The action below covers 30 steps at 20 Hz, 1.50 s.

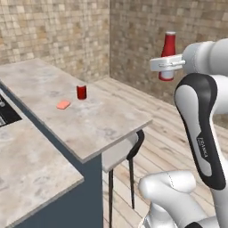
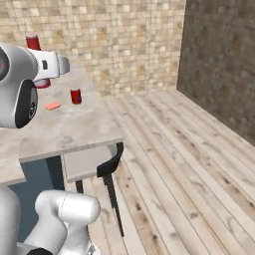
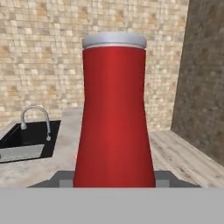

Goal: Move the mustard and ketchup from the cabinet to the dining counter.

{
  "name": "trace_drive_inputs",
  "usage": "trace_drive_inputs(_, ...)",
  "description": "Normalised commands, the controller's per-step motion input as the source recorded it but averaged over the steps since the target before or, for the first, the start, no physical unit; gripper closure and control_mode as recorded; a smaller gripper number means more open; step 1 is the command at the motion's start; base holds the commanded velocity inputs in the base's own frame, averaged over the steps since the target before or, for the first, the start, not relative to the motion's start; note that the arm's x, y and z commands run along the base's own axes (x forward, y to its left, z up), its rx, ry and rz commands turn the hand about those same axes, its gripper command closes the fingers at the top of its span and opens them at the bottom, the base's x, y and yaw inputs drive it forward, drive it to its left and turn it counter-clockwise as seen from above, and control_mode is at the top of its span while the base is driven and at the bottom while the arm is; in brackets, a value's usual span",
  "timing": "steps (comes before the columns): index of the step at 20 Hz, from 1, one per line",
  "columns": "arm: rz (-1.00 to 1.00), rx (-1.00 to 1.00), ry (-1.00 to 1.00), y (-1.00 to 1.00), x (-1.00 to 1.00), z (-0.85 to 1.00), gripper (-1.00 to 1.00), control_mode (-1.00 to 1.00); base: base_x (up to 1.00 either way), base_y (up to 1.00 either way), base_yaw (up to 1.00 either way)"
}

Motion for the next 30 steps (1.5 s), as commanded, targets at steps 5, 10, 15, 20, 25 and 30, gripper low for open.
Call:
trace_drive_inputs(5, 0.00, 0.00, 0.00, 0.00, 0.00, 0.00, 1.00, 1.00, 0.42, -0.12, 0.60)
trace_drive_inputs(10, 0.00, 0.00, 0.00, 0.00, 0.00, 0.00, 1.00, 1.00, 0.39, -0.27, 0.43)
trace_drive_inputs(15, 0.00, 0.00, 0.00, 0.00, 0.00, 0.00, 1.00, 1.00, 0.43, -0.44, 0.17)
trace_drive_inputs(20, 0.00, 0.00, 0.00, 0.00, 0.00, 0.00, 1.00, 1.00, 0.56, -0.42, 0.08)
trace_drive_inputs(25, 0.00, 0.00, 0.00, 0.00, 0.00, 0.00, 1.00, 1.00, 0.69, -0.31, 0.03)
trace_drive_inputs(30, 0.00, 0.00, 0.00, 0.00, 0.00, 0.00, 1.00, 1.00, 0.55, -0.16, 0.03)
